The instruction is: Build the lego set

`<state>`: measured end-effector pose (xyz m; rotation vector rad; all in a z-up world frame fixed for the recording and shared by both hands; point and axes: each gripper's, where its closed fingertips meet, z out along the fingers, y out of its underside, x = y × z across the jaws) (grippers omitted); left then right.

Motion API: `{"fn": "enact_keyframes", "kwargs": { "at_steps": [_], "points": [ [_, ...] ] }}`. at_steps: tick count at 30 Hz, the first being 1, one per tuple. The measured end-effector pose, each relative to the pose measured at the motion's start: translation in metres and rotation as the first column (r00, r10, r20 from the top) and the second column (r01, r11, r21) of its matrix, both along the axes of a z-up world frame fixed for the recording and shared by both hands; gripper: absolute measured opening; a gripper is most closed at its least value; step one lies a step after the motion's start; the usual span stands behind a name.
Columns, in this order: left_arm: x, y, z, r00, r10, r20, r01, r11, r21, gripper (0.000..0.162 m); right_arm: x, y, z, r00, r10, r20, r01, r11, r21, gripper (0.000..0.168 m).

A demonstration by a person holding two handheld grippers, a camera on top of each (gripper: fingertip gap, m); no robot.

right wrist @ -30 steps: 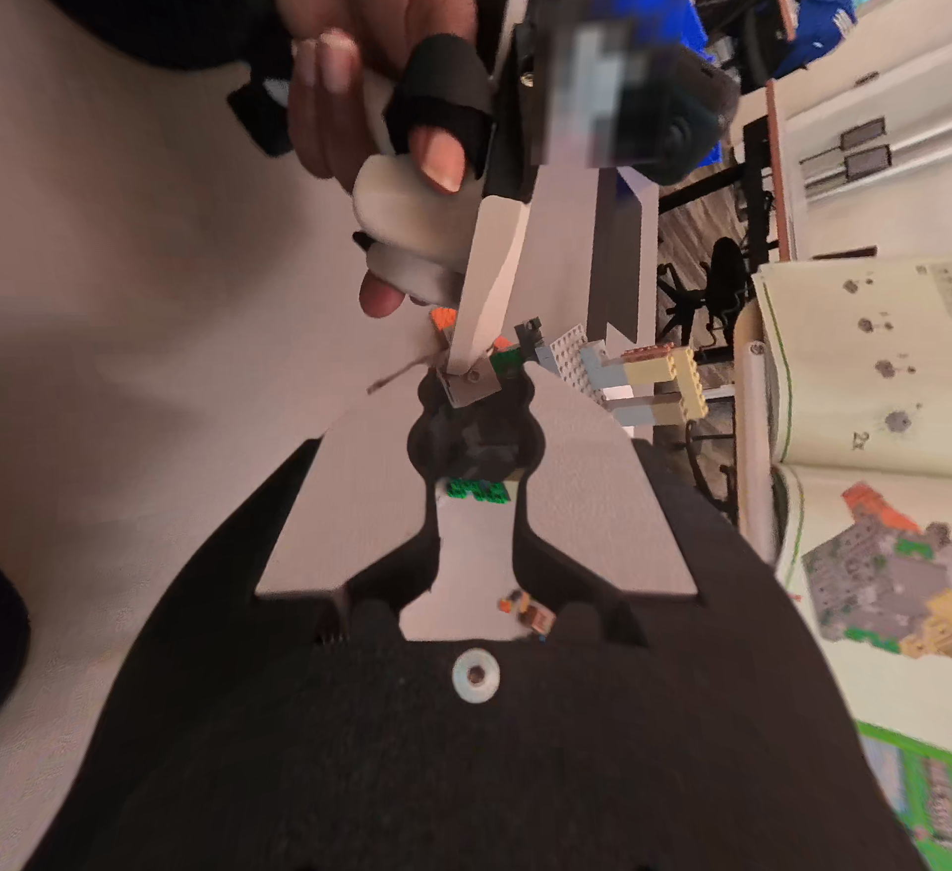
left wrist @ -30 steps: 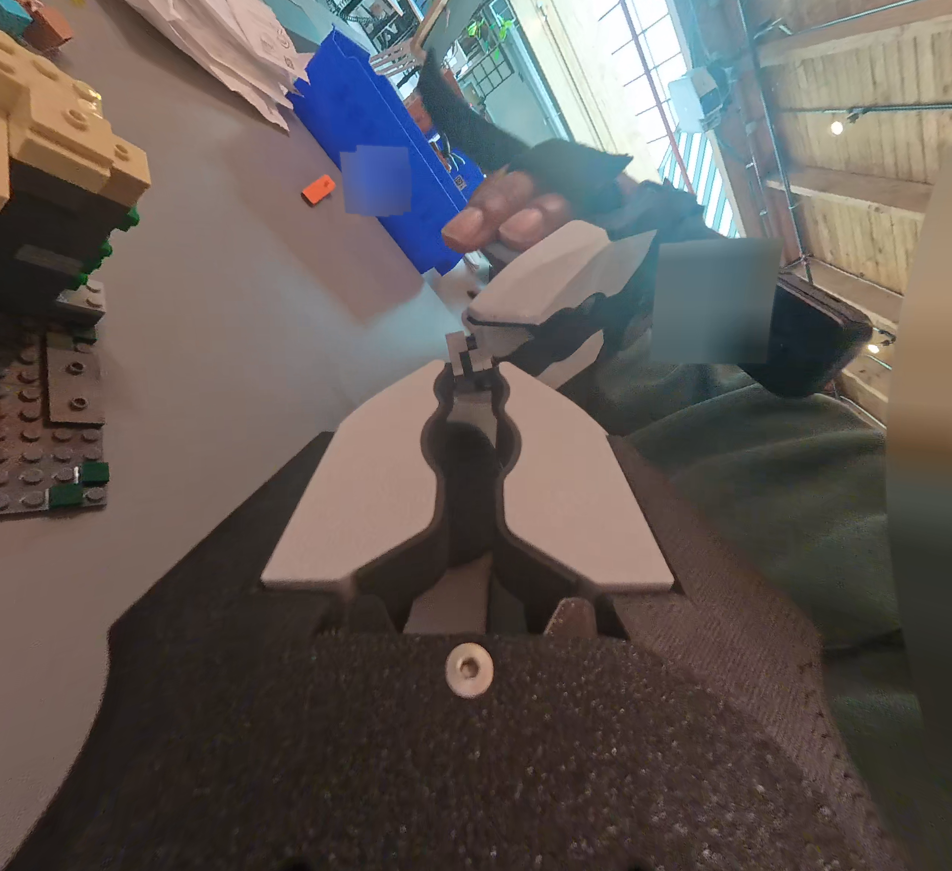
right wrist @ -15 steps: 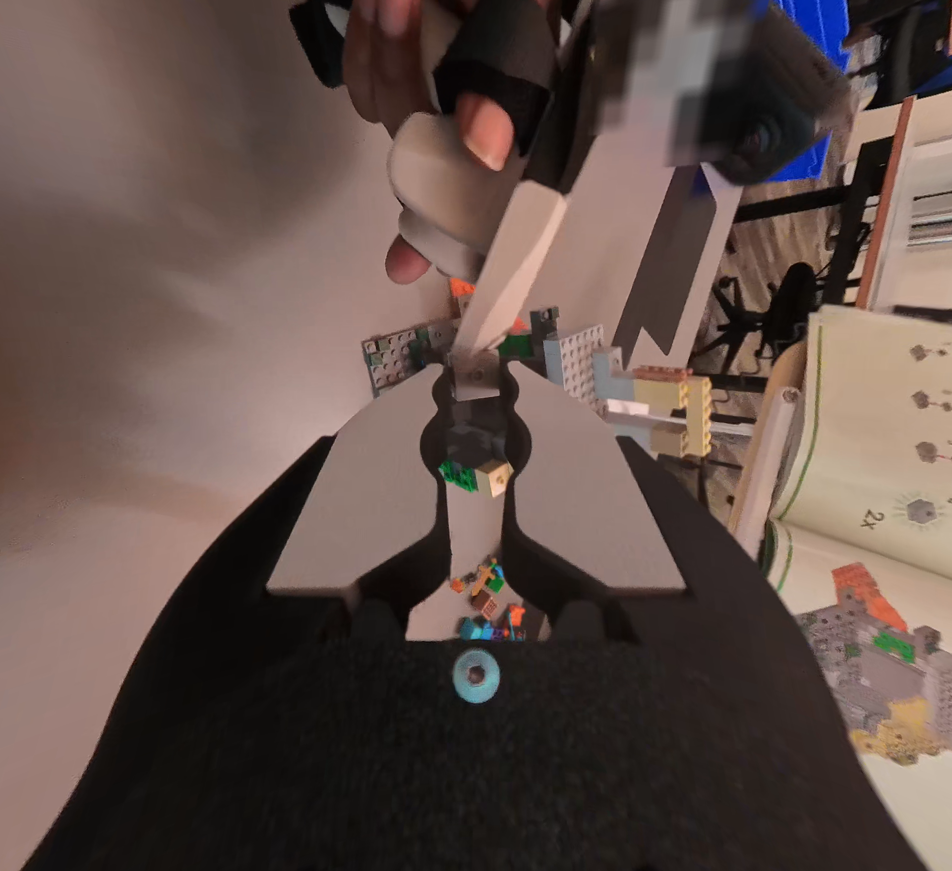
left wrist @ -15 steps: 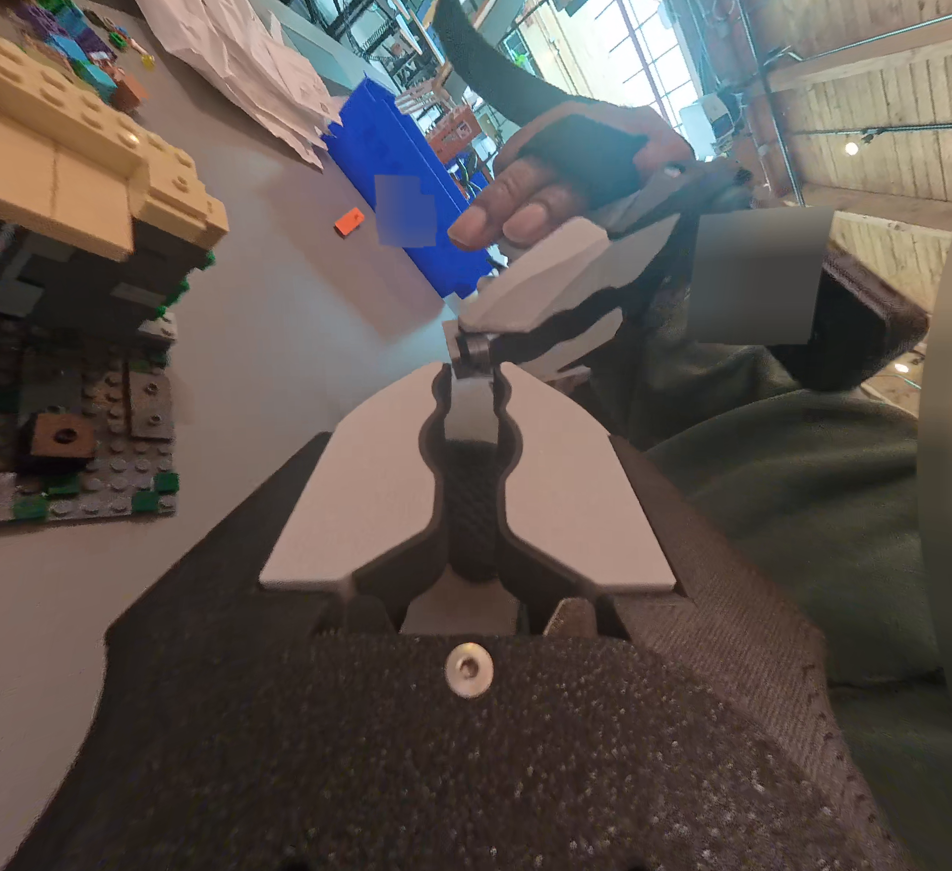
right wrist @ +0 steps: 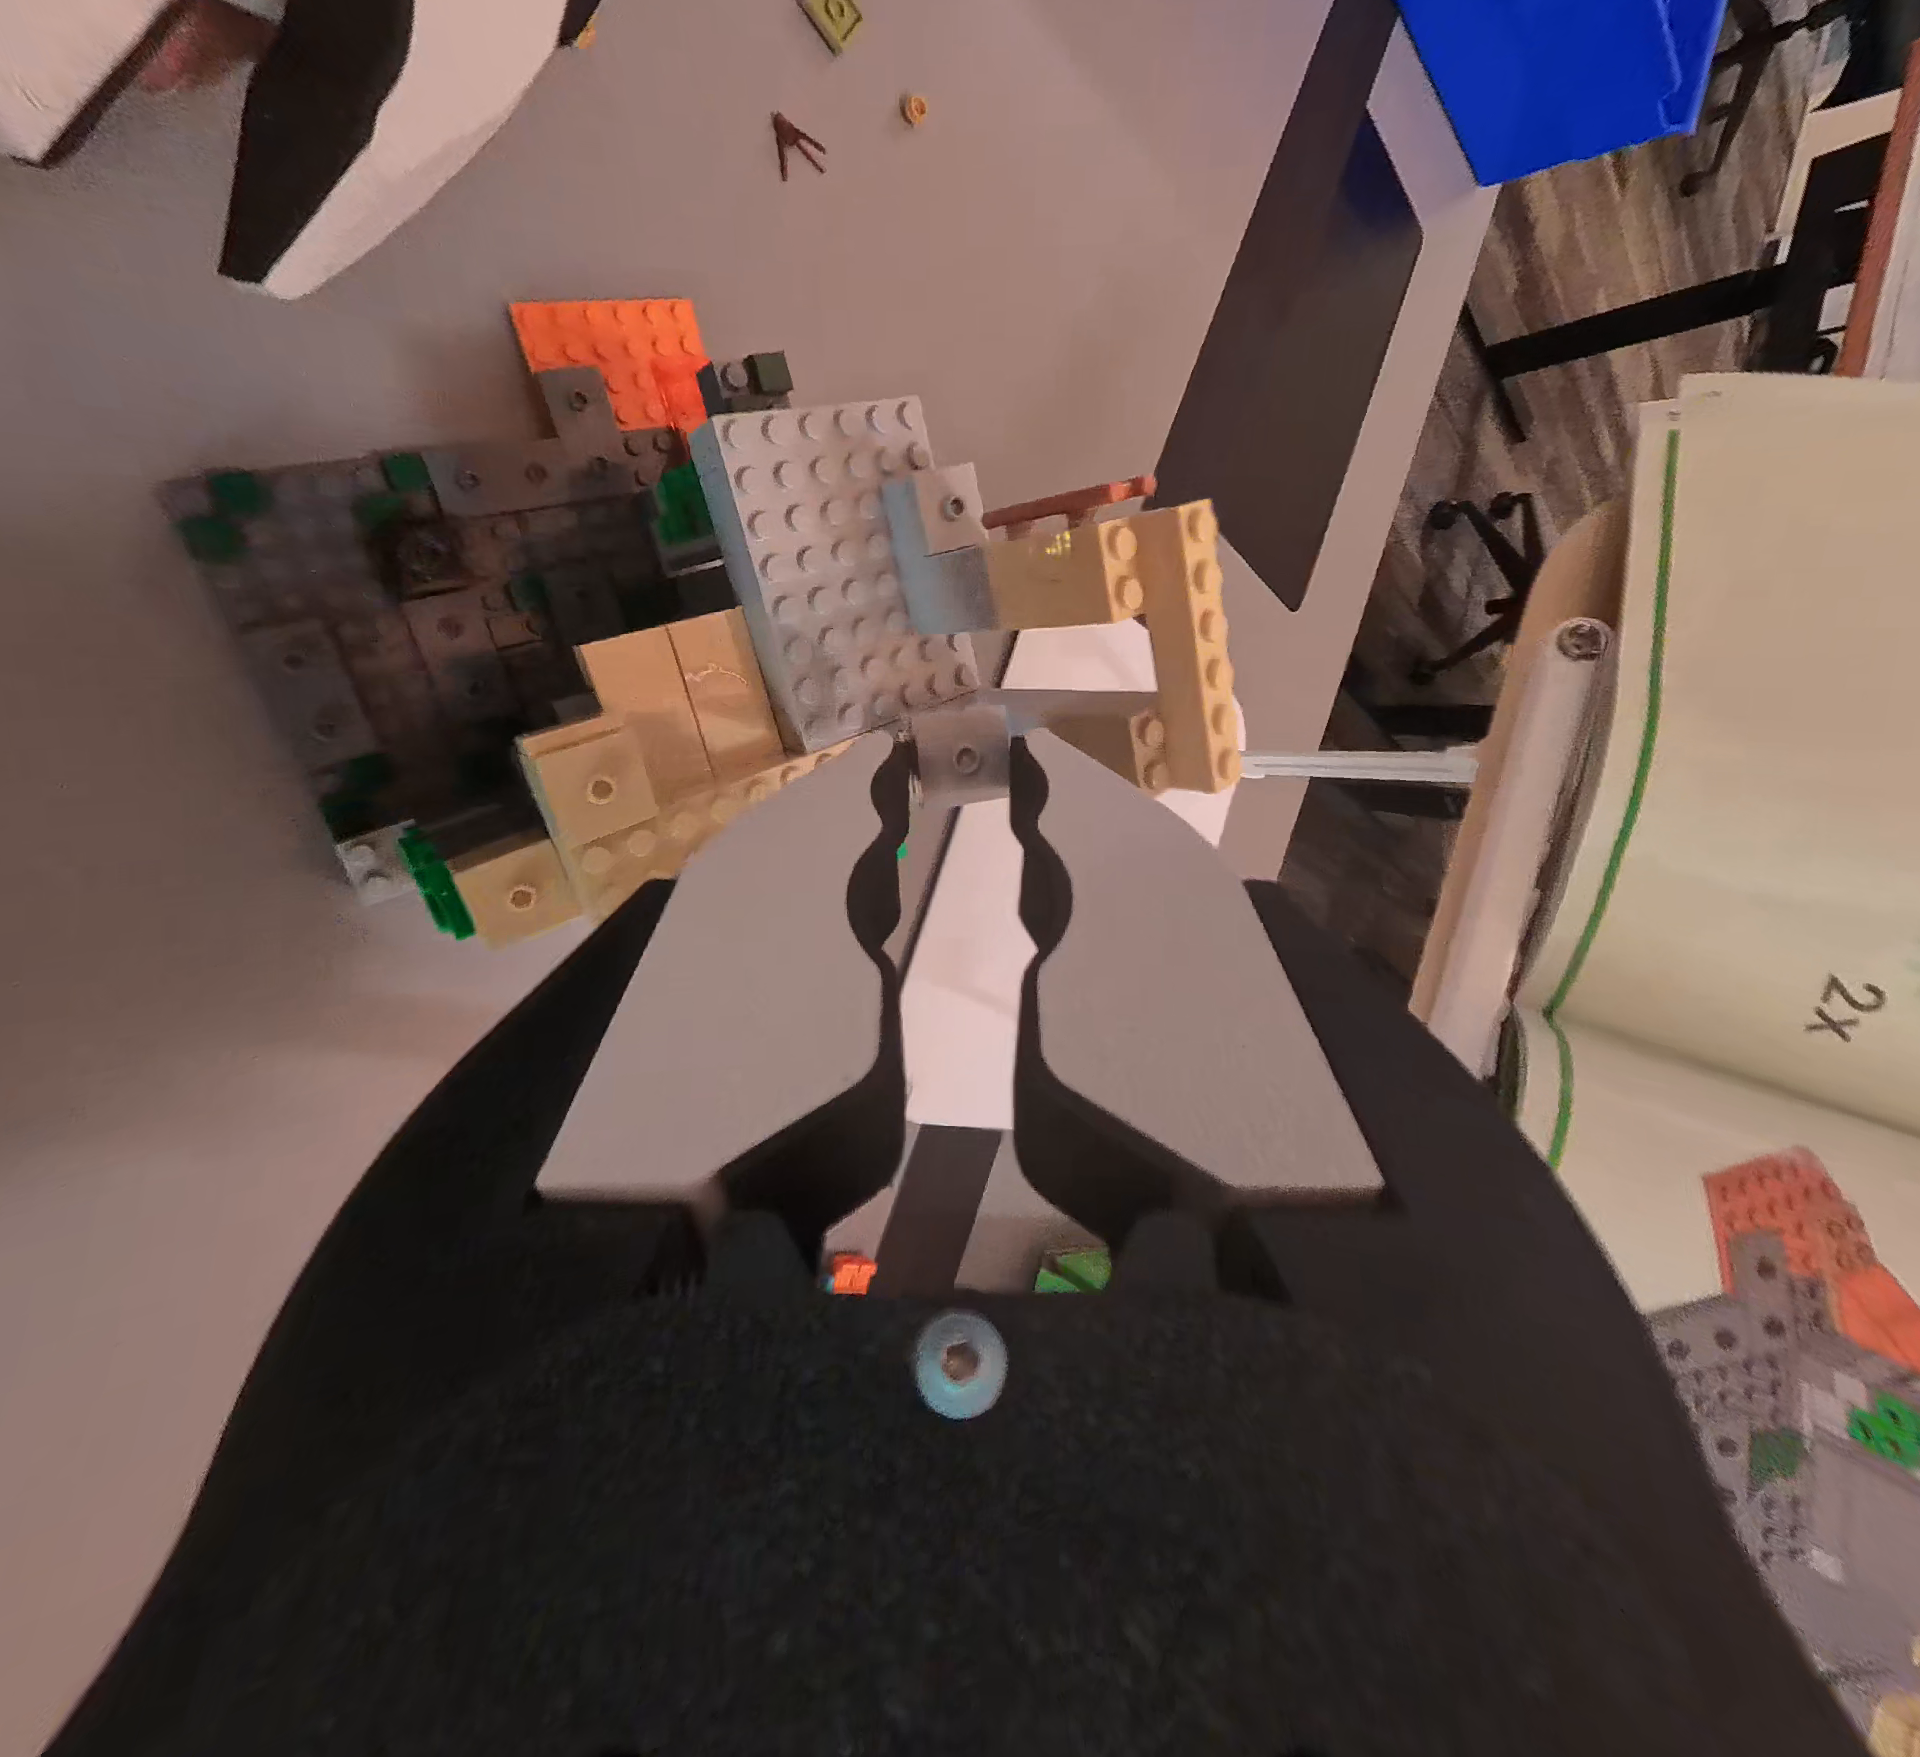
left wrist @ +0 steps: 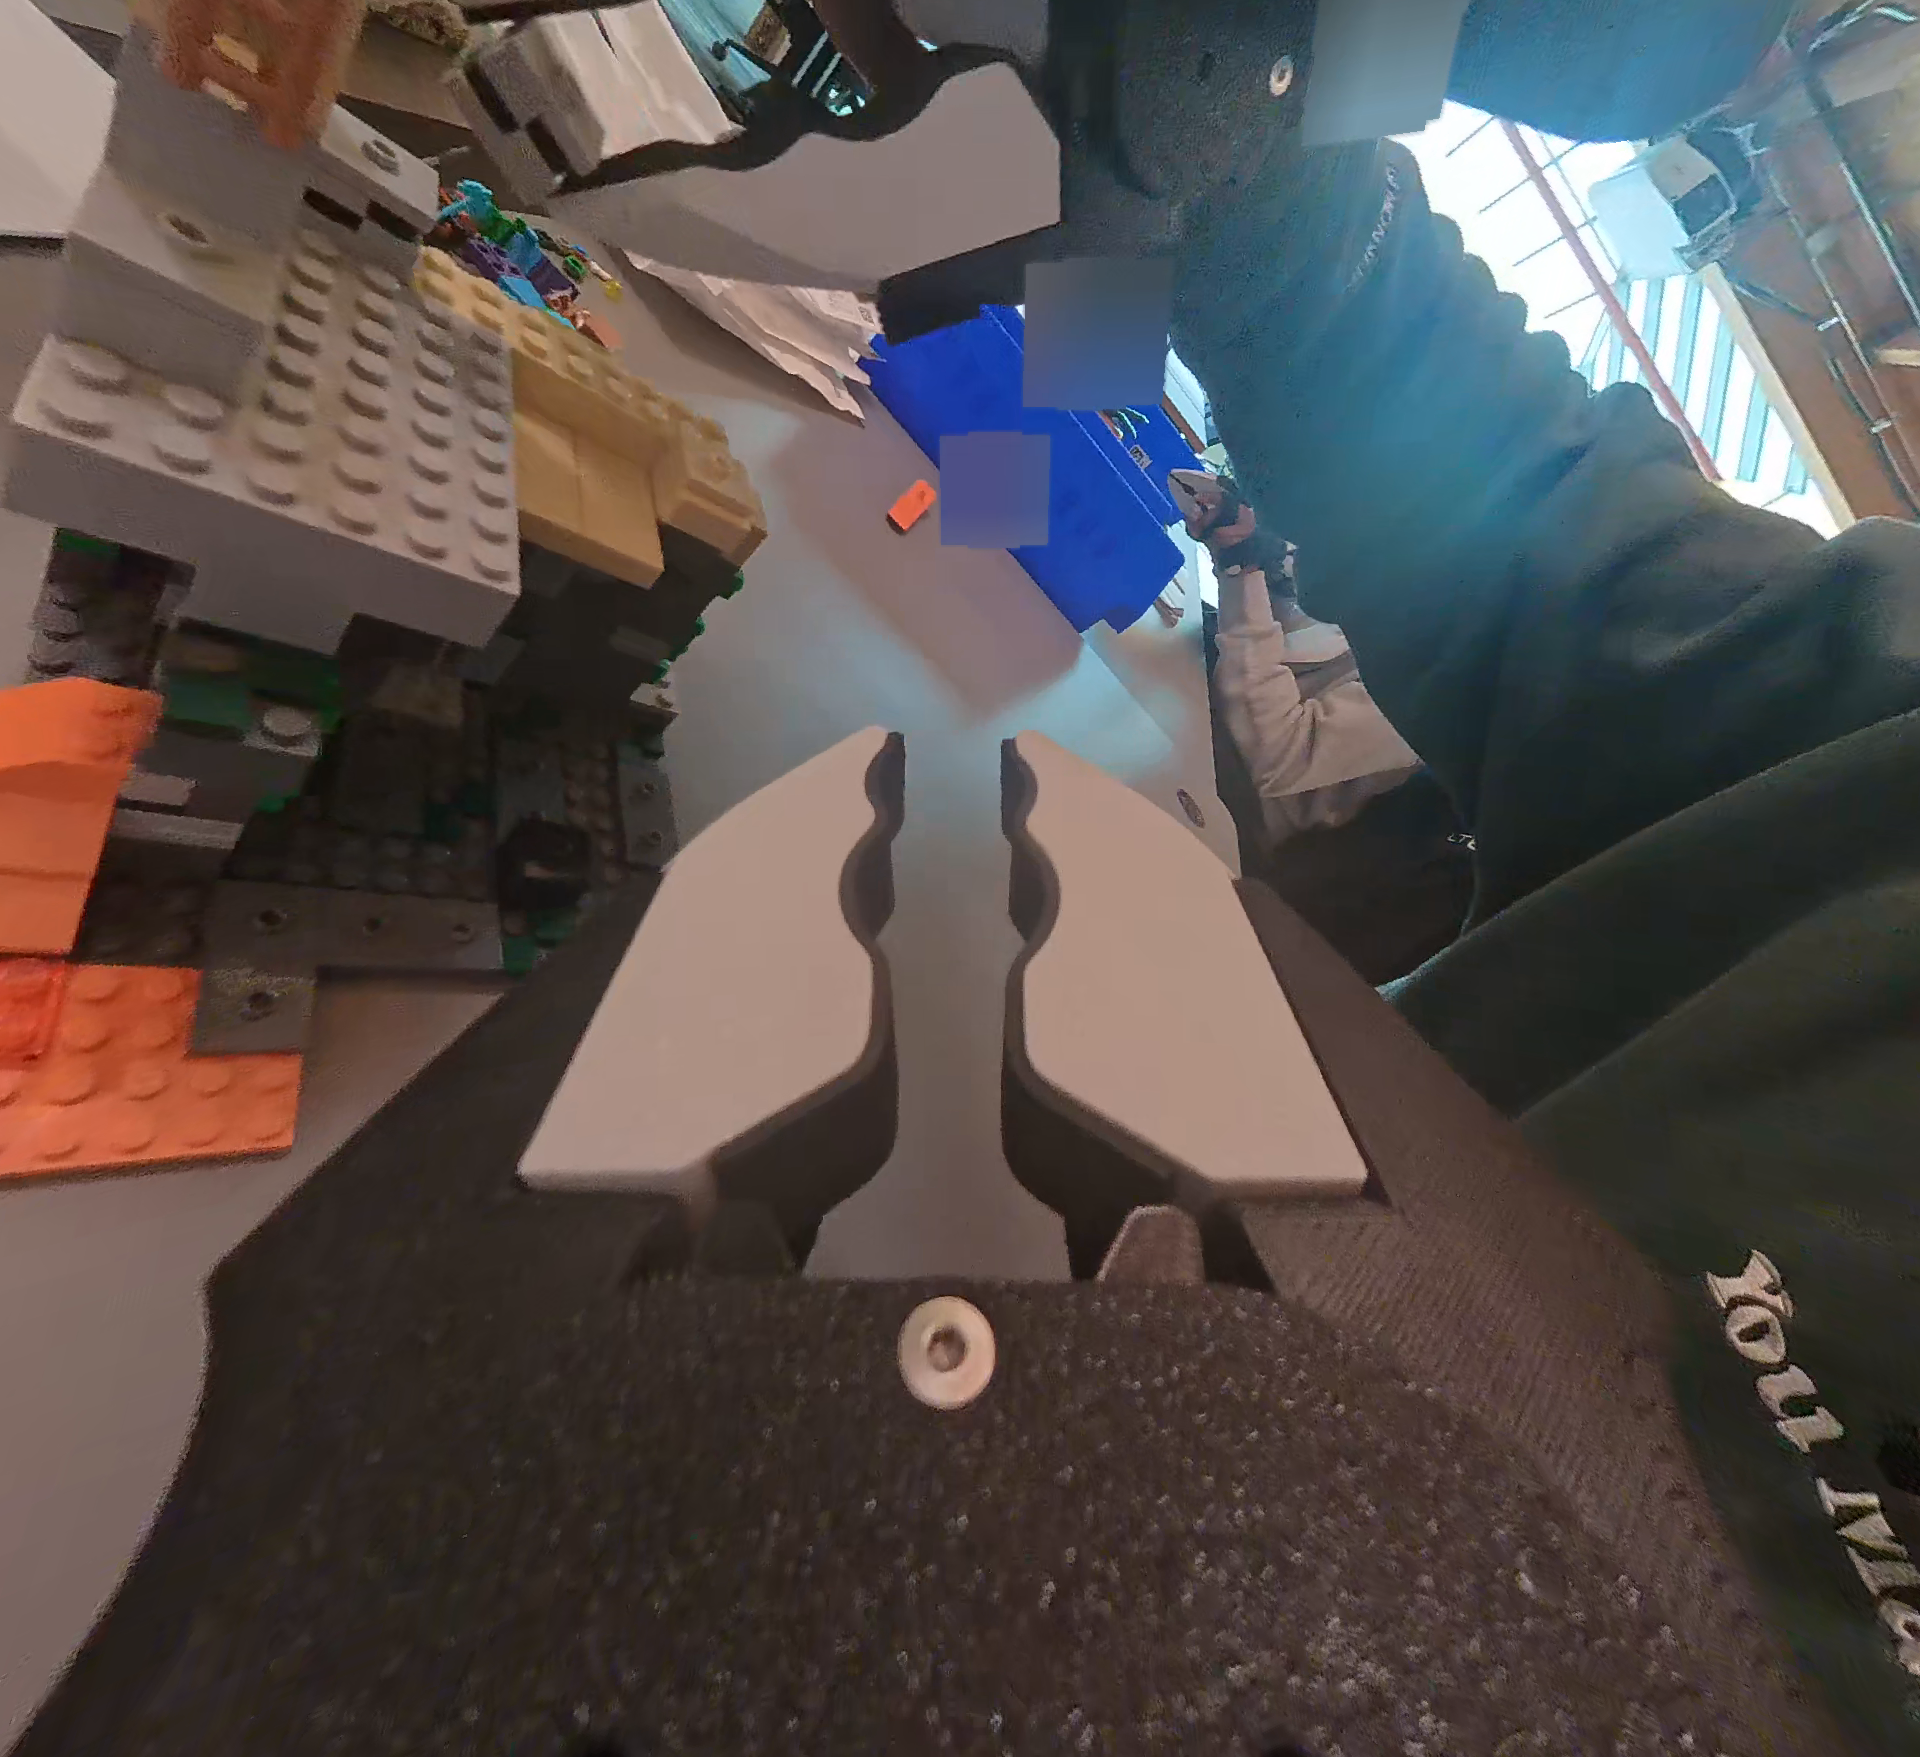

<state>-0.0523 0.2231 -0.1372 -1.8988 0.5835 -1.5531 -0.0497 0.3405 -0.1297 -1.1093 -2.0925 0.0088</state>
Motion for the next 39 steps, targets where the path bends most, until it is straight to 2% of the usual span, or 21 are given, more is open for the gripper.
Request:
{"fn": "enact_keyframes", "kwargs": {
  "at_steps": [9, 39],
  "points": [
    [0.003, 0.000, -0.005, 1.000, -0.016, 0.009, 0.016, 1.000, -0.006, 0.017, 0.001, 0.009, -0.014, 1.000, 0.003, 0.023, -0.004, 1.000, 0.025, 0.018],
    [0.008, -0.006, -0.007, 0.999, -0.046, 0.018, 0.046, 0.999, -0.003, 0.016, 0.000, 0.012, -0.011, 1.000, 0.004, 0.019, -0.006, 0.996, 0.093, 0.016]
  ]
}}
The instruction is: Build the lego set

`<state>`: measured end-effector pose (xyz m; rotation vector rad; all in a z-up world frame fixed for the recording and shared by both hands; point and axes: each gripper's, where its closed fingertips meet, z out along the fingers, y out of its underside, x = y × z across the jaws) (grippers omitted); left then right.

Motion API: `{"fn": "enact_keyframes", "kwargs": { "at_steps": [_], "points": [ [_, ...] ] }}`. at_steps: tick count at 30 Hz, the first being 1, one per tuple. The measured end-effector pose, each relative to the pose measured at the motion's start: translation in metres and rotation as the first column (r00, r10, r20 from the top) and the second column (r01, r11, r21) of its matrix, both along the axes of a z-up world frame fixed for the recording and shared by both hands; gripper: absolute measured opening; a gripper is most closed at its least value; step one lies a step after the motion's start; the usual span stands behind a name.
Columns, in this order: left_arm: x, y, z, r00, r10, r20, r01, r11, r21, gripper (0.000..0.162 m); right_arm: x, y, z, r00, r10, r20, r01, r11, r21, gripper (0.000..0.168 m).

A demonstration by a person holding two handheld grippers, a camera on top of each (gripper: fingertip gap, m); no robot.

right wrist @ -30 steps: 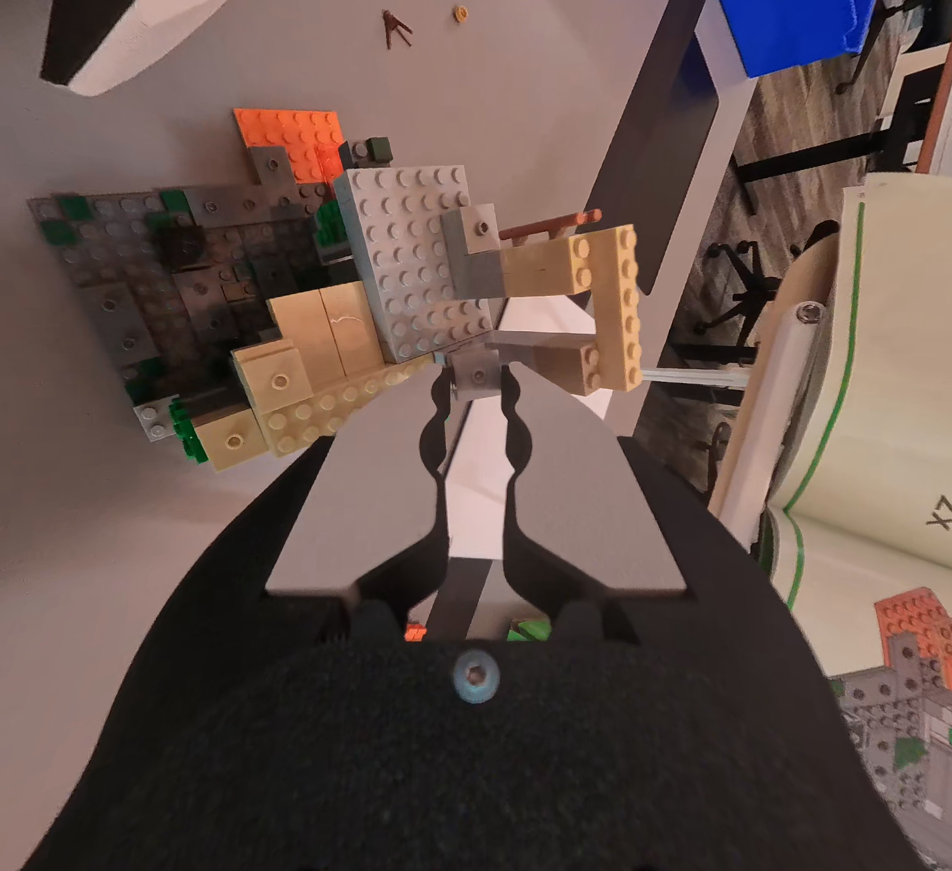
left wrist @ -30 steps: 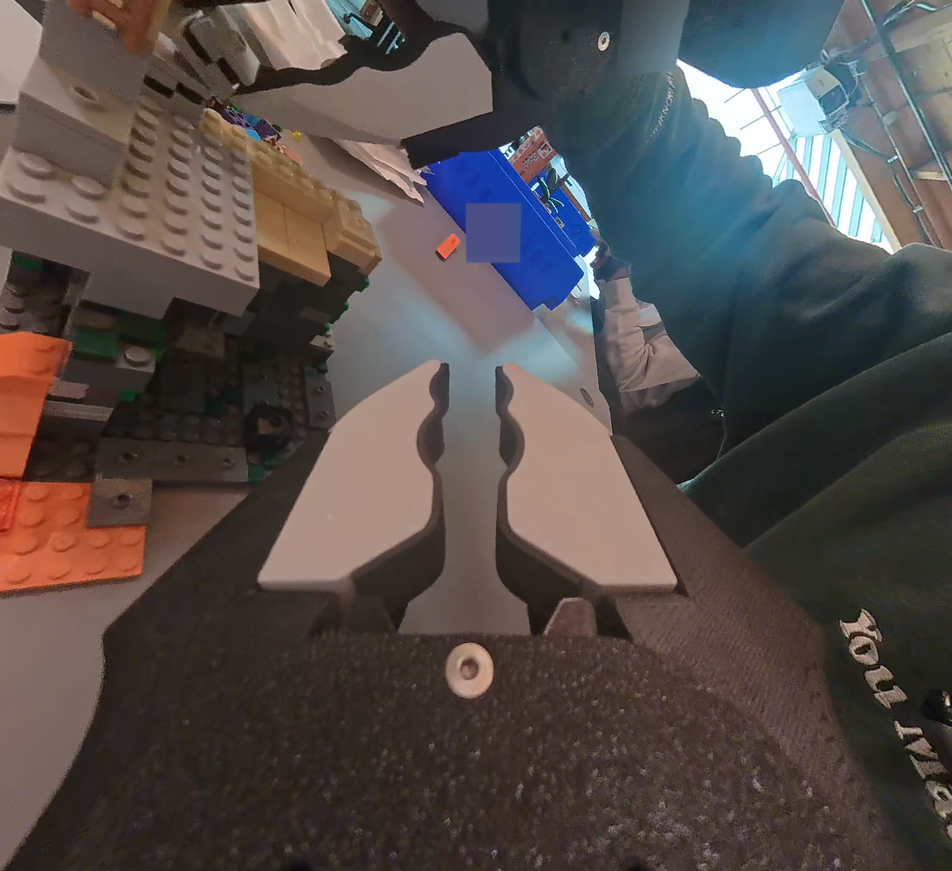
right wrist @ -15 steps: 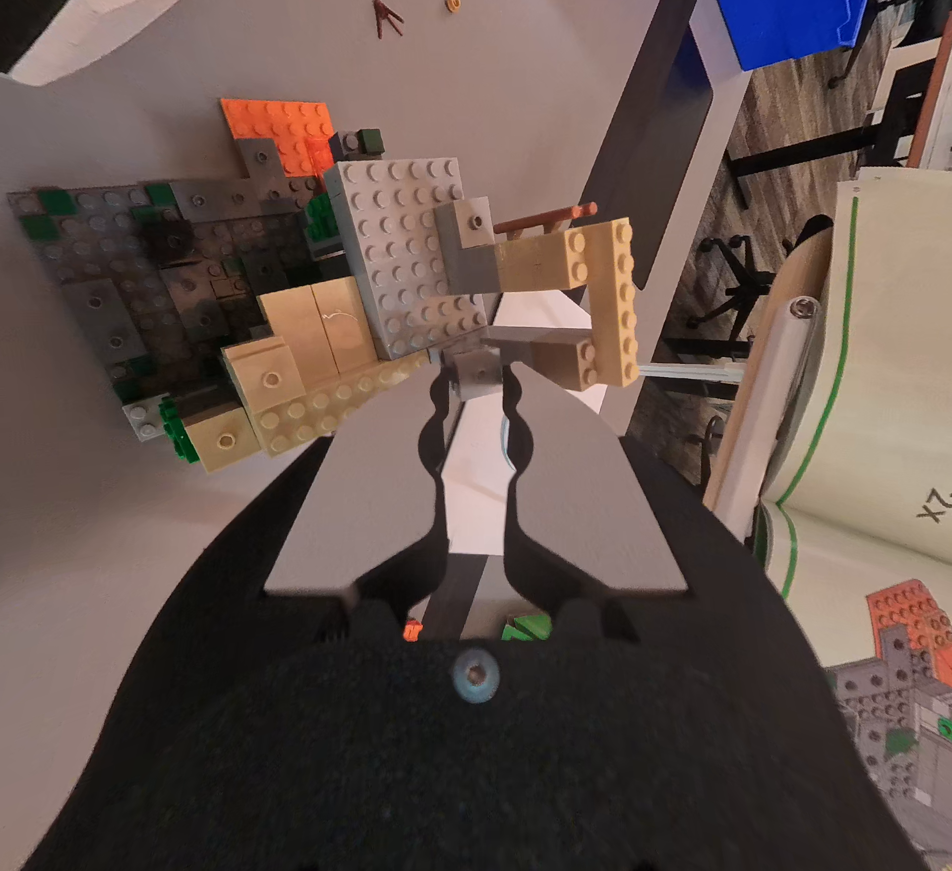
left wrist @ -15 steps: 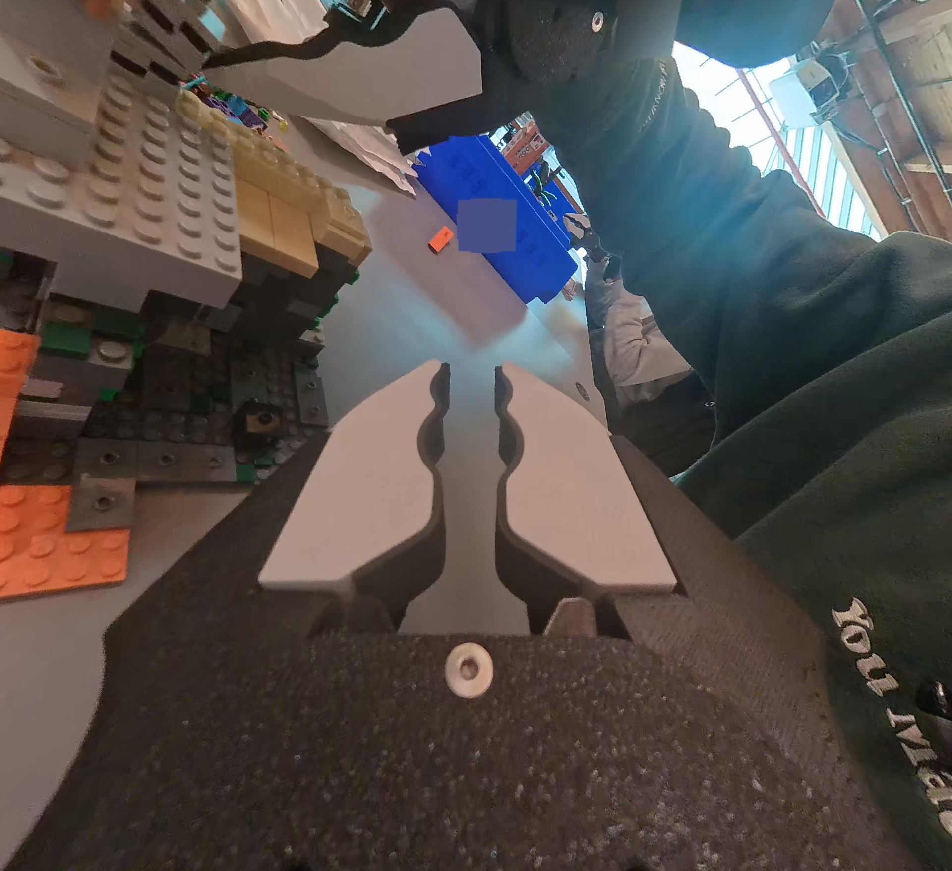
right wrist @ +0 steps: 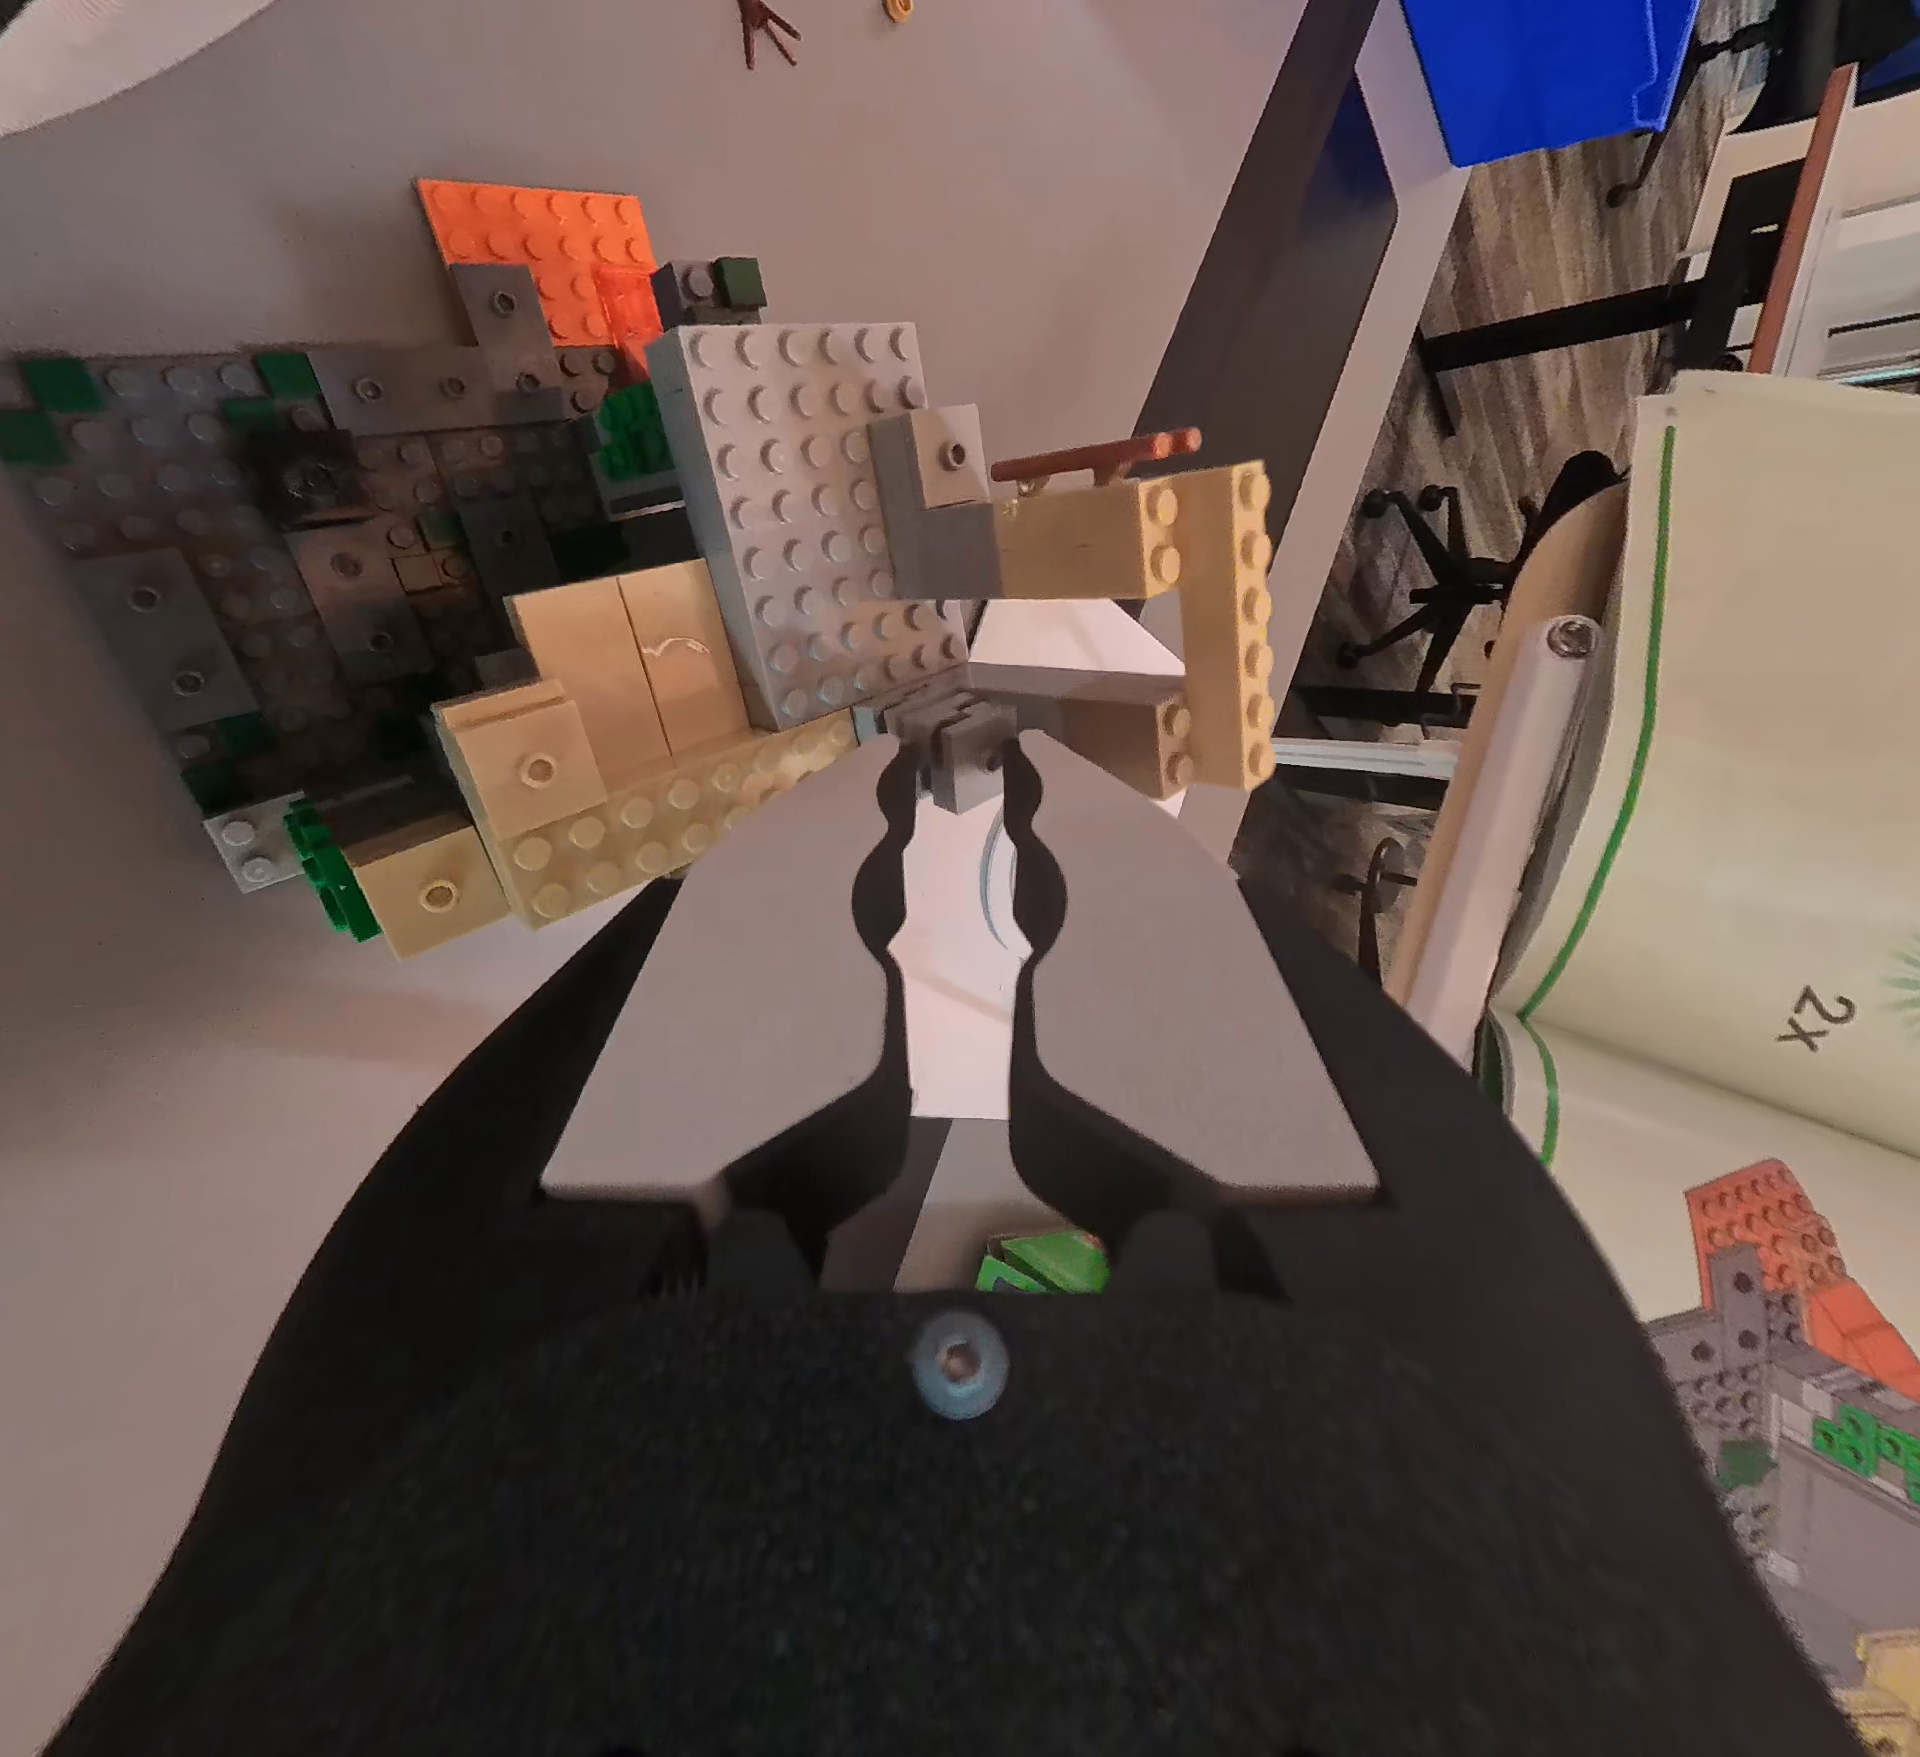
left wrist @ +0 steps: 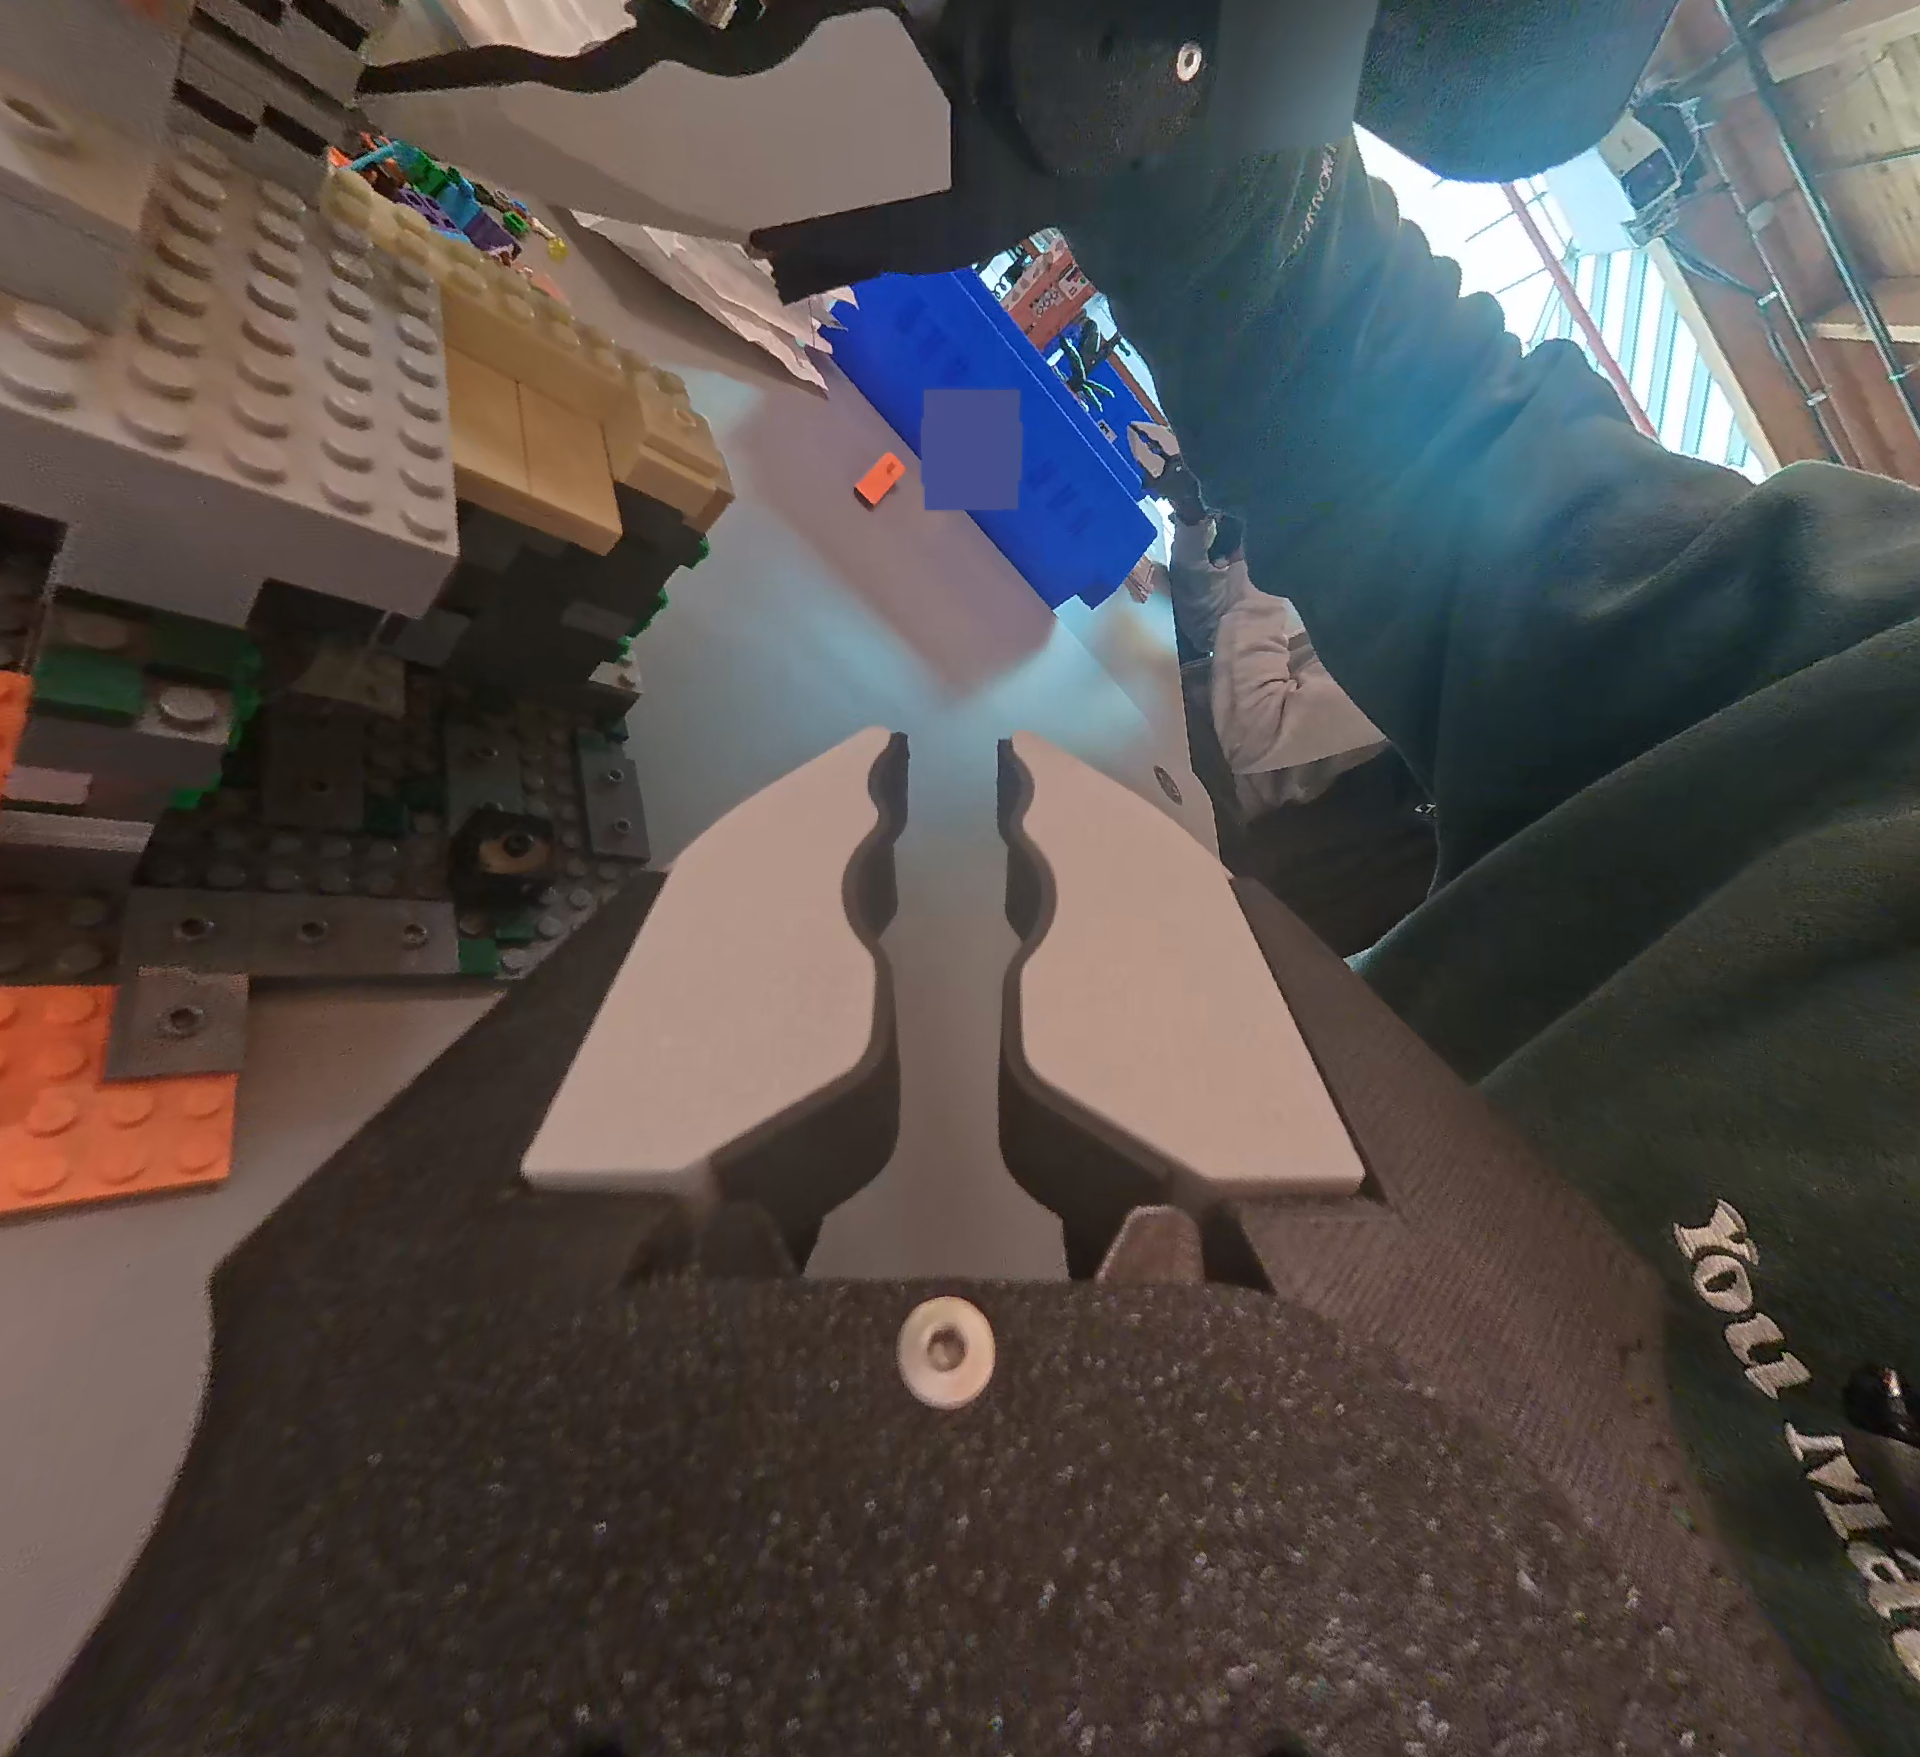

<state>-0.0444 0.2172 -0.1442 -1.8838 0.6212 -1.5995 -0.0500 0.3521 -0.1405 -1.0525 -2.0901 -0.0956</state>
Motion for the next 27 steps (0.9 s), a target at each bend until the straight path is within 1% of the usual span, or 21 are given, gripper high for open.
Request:
{"fn": "enact_keyframes", "kwargs": {
  "at_steps": [10, 19, 24, 26, 27],
  "points": [
    [-0.0008, 0.0001, 0.0003, 1.000, 0.000, 0.006, 0.000, 1.000, -0.001, 0.016, -0.0004, 0.0002, 0.0007, 1.000, 0.004, 0.011, -0.004, 1.000, 0.020, 0.017],
    [-0.0016, 0.0001, 0.0017, 1.000, 0.002, 0.010, -0.002, 1.000, 0.002, 0.016, -0.0002, -0.0007, 0.0023, 1.000, -0.003, 0.007, 0.003, 1.000, 0.006, 0.017],
    [-0.0019, -0.0001, 0.0022, 1.000, 0.002, 0.011, -0.002, 1.000, 0.004, 0.016, 0.0009, -0.0037, 0.0033, 1.000, -0.011, 0.001, 0.011, 1.000, -0.030, 0.018],
    [-0.0023, 0.0003, 0.0022, 1.000, 0.003, 0.009, -0.003, 1.000, 0.006, 0.016, 0.0010, -0.0053, 0.0048, 0.999, -0.031, -0.013, 0.030, 0.996, -0.079, 0.017],
    [-0.0025, 0.0006, 0.0022, 1.000, 0.004, 0.008, -0.004, 1.000, 0.008, 0.016, 0.0008, -0.0057, 0.0058, 0.998, -0.051, -0.022, 0.048, 0.992, -0.119, 0.014]
  ]
}}
